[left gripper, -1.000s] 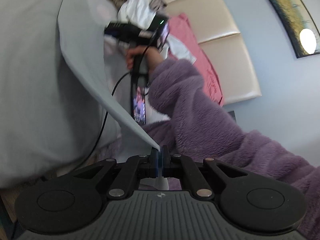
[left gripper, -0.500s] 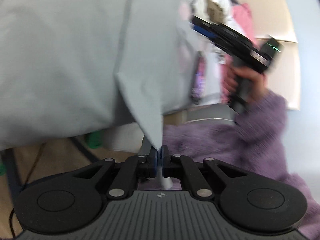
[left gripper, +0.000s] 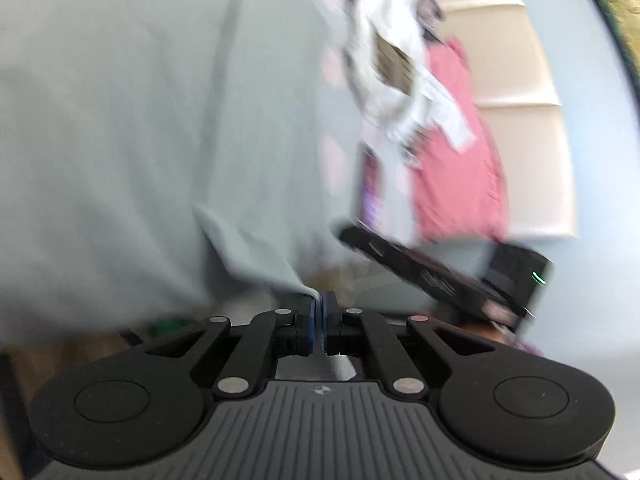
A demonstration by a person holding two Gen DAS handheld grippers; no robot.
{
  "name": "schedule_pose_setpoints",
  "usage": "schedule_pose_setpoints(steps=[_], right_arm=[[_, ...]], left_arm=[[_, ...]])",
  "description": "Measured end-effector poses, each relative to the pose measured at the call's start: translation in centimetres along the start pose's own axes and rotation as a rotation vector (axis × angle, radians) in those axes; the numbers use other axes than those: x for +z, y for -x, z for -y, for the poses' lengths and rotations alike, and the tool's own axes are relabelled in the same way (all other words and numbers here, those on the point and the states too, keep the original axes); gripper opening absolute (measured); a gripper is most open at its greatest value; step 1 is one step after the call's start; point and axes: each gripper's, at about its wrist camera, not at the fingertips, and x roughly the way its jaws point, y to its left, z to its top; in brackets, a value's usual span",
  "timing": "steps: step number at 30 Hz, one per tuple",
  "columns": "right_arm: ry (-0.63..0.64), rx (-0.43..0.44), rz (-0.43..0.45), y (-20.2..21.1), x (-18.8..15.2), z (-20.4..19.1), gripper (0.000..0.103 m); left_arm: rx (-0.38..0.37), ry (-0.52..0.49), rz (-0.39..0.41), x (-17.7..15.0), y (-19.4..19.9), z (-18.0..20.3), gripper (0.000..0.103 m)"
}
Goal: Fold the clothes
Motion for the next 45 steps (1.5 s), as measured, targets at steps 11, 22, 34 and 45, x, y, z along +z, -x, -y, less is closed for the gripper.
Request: schedule_pose_setpoints(steps=[11, 22, 34, 45], right_arm=[[-0.024, 0.135, -0.112, -2.1, -2.1, -3.3, 0.046], [-0.091, 0.185, -0.271, -6.2, -5.3, -4.6, 0.046], [-0.186, 0.212, -0.263, -6.4, -5.4, -4.2, 0.005], [-0.026, 0.09, -0.362, -0.6, -3.8, -3.2, 0.003]], left_arm=[[0.007, 0.106, 0.138, 0.9, -0.8, -4.3, 0.001], [0.07, 0.055, 0.186, 0.3, -0.3, -3.5, 0.001], [0.223, -0.155, 0.003, -1.7, -2.0, -1.4, 0.017], [0.145, -0.236, -0.196, -3.9, -5.0, 0.3, 0.006]])
